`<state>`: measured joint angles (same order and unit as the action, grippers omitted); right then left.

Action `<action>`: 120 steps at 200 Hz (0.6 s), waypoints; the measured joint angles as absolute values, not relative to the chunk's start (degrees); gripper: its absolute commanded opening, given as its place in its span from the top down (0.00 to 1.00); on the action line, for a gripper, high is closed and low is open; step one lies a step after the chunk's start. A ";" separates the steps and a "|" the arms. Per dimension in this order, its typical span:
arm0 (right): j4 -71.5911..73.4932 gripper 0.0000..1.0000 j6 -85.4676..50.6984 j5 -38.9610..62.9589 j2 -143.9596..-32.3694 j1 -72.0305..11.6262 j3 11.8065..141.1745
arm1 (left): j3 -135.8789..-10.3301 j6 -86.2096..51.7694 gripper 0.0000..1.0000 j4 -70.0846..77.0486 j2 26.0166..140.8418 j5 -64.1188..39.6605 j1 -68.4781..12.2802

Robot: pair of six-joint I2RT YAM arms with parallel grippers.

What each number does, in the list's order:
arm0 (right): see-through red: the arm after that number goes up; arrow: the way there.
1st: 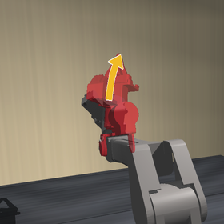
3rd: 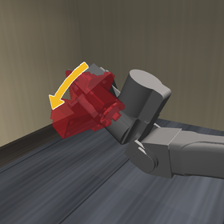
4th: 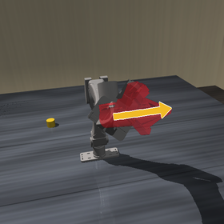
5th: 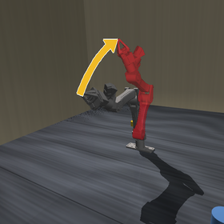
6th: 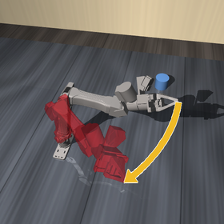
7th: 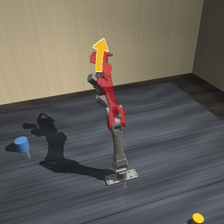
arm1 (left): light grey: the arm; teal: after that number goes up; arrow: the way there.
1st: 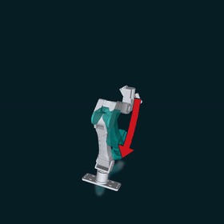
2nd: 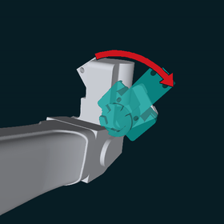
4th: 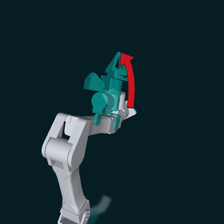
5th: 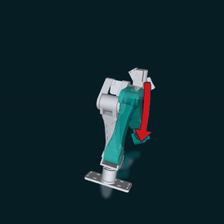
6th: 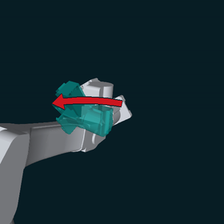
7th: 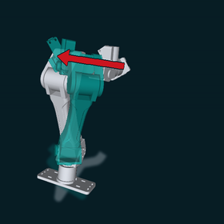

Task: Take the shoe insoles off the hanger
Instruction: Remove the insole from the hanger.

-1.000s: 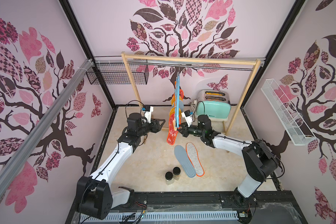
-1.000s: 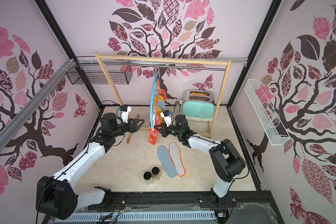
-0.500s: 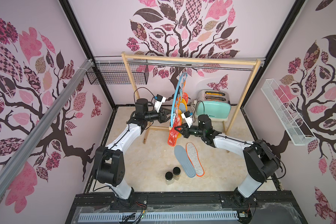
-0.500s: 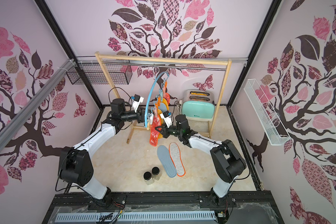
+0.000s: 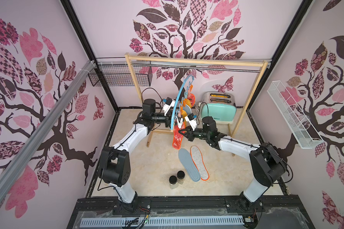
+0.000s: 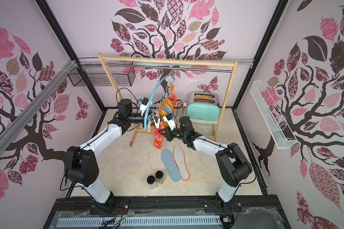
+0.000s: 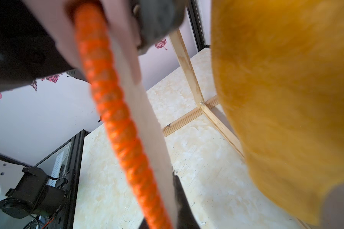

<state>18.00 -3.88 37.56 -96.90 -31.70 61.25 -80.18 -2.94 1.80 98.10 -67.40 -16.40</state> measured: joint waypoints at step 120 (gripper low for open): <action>16.67 0.90 -3.40 37.93 -96.90 -31.70 61.39 | -81.87 -1.28 0.82 0.75 98.67 -68.64 -17.04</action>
